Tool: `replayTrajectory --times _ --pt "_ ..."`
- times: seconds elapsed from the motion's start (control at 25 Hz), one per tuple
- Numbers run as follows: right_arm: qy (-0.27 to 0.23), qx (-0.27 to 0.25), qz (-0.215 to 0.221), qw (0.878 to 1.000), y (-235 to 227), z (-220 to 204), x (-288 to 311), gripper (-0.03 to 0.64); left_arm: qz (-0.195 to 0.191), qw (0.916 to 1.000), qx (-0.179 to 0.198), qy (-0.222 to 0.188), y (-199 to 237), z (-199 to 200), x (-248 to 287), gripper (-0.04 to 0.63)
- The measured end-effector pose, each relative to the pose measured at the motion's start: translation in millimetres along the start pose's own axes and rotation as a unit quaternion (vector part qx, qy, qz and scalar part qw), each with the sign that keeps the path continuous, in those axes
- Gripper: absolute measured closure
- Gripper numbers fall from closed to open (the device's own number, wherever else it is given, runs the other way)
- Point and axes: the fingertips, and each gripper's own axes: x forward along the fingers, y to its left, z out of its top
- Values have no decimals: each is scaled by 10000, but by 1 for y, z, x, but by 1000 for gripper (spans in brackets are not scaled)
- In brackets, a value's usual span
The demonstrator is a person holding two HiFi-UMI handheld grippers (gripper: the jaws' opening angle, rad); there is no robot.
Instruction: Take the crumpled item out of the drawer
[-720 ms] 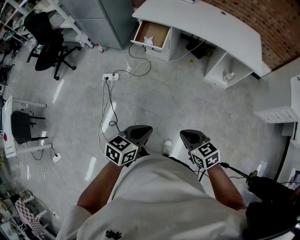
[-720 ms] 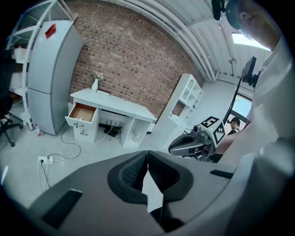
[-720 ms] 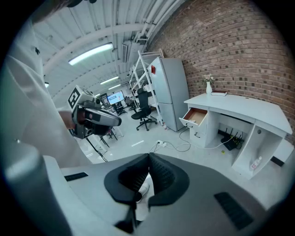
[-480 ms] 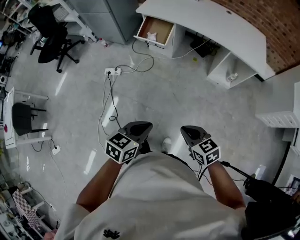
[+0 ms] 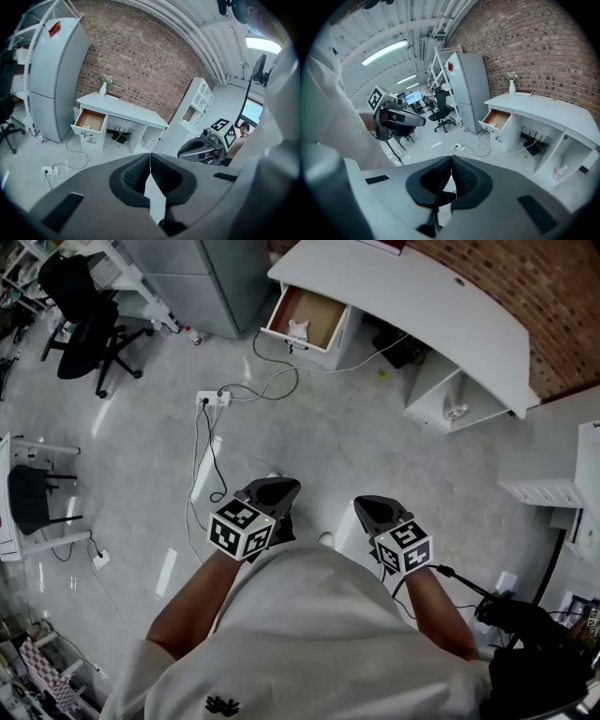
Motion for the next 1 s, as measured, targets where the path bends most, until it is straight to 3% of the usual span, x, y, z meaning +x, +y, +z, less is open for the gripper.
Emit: replayTrajectory --times 0.2,0.44,0.72,1.0 --pt "27 26 -253 9997 -19 76 70 588 68 9998 166 -3 101 53 -11 571" --pt "-56 -148 -462 9988 -33 162 163 584 230 9988 416 105 220 87 -37 571" --pt "10 -365 -339 9988 -65 240 240 554 321 9994 79 -32 295 125 -34 571" --pt "240 -637 -229 9974 -163 310 333 541 566 9980 -275 -5 373 179 -3 571"
